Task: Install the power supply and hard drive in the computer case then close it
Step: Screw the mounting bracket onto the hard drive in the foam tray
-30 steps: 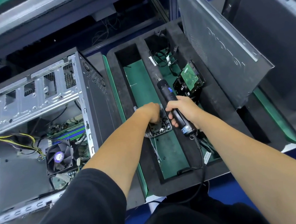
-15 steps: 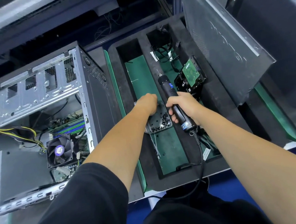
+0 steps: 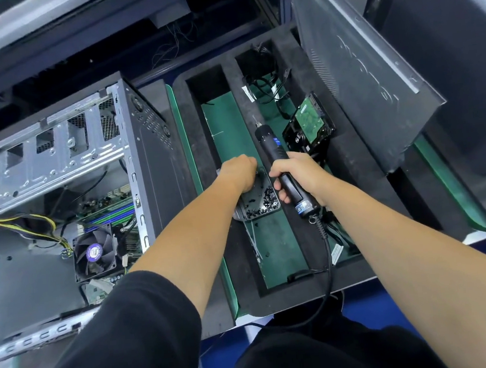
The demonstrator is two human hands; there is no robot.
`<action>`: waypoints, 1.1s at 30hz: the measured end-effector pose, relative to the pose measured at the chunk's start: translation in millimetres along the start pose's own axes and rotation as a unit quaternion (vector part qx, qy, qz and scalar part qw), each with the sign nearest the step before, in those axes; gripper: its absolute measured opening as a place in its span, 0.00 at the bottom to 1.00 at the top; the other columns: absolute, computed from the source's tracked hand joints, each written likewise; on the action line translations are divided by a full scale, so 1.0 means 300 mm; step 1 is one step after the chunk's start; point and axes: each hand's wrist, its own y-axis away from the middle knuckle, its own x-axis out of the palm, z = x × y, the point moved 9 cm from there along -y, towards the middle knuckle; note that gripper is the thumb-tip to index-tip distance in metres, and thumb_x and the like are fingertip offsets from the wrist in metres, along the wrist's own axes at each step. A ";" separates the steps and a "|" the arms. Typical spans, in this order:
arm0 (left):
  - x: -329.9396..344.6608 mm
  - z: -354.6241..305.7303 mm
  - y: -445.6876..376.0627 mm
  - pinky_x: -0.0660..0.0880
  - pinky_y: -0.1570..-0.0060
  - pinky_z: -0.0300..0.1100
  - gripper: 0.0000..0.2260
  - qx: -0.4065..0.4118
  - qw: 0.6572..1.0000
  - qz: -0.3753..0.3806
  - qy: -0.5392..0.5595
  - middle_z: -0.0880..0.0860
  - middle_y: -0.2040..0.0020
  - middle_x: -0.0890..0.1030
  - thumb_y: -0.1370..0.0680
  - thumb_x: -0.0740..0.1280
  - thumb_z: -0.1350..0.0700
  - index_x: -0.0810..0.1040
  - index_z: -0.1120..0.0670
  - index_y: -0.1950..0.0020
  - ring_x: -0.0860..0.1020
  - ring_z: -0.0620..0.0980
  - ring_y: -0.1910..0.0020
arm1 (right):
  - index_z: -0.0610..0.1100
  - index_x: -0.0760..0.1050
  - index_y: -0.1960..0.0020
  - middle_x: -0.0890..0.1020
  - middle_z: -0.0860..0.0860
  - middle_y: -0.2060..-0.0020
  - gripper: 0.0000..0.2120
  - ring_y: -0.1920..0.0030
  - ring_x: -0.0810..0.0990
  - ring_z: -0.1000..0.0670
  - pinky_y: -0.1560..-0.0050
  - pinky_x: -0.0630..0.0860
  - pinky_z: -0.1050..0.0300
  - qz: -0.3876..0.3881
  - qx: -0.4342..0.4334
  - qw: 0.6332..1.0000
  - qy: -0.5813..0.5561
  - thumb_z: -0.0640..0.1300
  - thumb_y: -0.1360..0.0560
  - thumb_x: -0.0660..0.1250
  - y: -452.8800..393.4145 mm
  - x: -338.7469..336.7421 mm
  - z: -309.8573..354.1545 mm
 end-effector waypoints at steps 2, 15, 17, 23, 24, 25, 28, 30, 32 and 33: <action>-0.047 0.032 -0.012 0.73 0.57 0.48 0.12 -0.014 0.999 -0.018 0.027 0.61 0.45 0.76 0.25 0.61 0.67 0.74 0.63 0.43 0.77 0.61 0.51 | 0.40 0.69 0.55 0.76 0.43 0.73 0.06 0.78 0.72 0.46 0.76 0.70 0.58 0.002 0.001 1.000 -0.005 0.34 0.30 0.66 0.001 -0.001 0.000; -0.040 0.009 0.008 0.71 0.62 0.47 0.12 0.025 0.998 0.014 -0.061 0.58 0.46 0.76 0.25 0.62 0.66 0.74 0.60 0.43 0.77 0.58 0.52 | 0.40 0.69 0.54 0.75 0.42 0.72 0.07 0.78 0.72 0.46 0.76 0.70 0.58 -0.002 0.004 1.000 -0.009 0.34 0.29 0.65 0.003 0.001 0.000; -0.018 -0.020 0.012 0.71 0.61 0.46 0.12 0.043 0.996 0.034 -0.076 0.57 0.45 0.76 0.24 0.62 0.65 0.74 0.59 0.41 0.78 0.58 0.48 | 0.40 0.69 0.54 0.75 0.43 0.73 0.07 0.78 0.71 0.46 0.76 0.70 0.58 0.000 0.002 1.000 -0.012 0.34 0.29 0.65 0.003 0.001 -0.001; 0.048 -0.051 0.031 0.72 0.58 0.46 0.15 0.034 0.996 0.084 -0.013 0.58 0.44 0.75 0.25 0.64 0.66 0.72 0.60 0.39 0.75 0.57 0.51 | 0.39 0.70 0.55 0.75 0.42 0.72 0.06 0.77 0.72 0.46 0.75 0.70 0.58 -0.004 -0.001 1.000 -0.007 0.34 0.29 0.65 0.006 0.003 0.002; 0.059 -0.055 0.034 0.72 0.58 0.46 0.14 0.037 0.995 0.090 -0.013 0.58 0.44 0.75 0.25 0.64 0.66 0.72 0.60 0.39 0.75 0.57 0.53 | 0.39 0.70 0.55 0.75 0.42 0.72 0.06 0.77 0.72 0.46 0.75 0.70 0.58 -0.005 -0.001 1.000 -0.005 0.34 0.29 0.65 0.006 0.002 0.003; 0.068 -0.059 0.037 0.72 0.58 0.46 0.14 0.041 0.995 0.093 -0.015 0.58 0.44 0.75 0.25 0.65 0.65 0.72 0.60 0.40 0.75 0.56 0.53 | 0.39 0.70 0.54 0.75 0.42 0.72 0.06 0.77 0.72 0.46 0.75 0.70 0.58 -0.005 -0.002 1.000 -0.004 0.34 0.29 0.65 0.006 0.002 0.004; 0.083 -0.068 0.045 0.73 0.56 0.46 0.14 0.049 0.994 0.092 -0.016 0.57 0.43 0.77 0.25 0.65 0.64 0.73 0.59 0.40 0.77 0.57 0.47 | 0.39 0.69 0.54 0.75 0.42 0.72 0.06 0.77 0.72 0.46 0.76 0.70 0.58 -0.005 -0.003 1.000 -0.005 0.33 0.29 0.65 0.006 0.001 0.005; 0.085 -0.081 0.050 0.72 0.57 0.45 0.13 0.064 0.994 0.083 -0.028 0.56 0.43 0.77 0.25 0.64 0.64 0.74 0.59 0.40 0.78 0.57 0.46 | 0.39 0.69 0.54 0.75 0.42 0.72 0.06 0.77 0.72 0.46 0.75 0.70 0.58 -0.006 -0.002 1.000 -0.005 0.33 0.29 0.65 0.005 0.000 0.004; 0.090 -0.097 0.055 0.73 0.56 0.45 0.14 0.079 0.993 0.078 -0.050 0.55 0.43 0.78 0.24 0.64 0.64 0.74 0.58 0.39 0.78 0.56 0.46 | 0.39 0.69 0.55 0.75 0.42 0.72 0.06 0.77 0.72 0.46 0.75 0.70 0.58 -0.004 0.000 1.000 -0.006 0.34 0.29 0.65 0.005 0.000 0.003; 0.095 -0.104 0.058 0.74 0.54 0.46 0.14 0.085 0.992 0.077 -0.061 0.55 0.43 0.78 0.25 0.64 0.64 0.73 0.58 0.39 0.78 0.56 0.46 | 0.39 0.69 0.55 0.76 0.42 0.72 0.06 0.77 0.72 0.46 0.75 0.70 0.58 -0.003 0.002 1.000 -0.007 0.34 0.29 0.66 0.005 0.000 0.001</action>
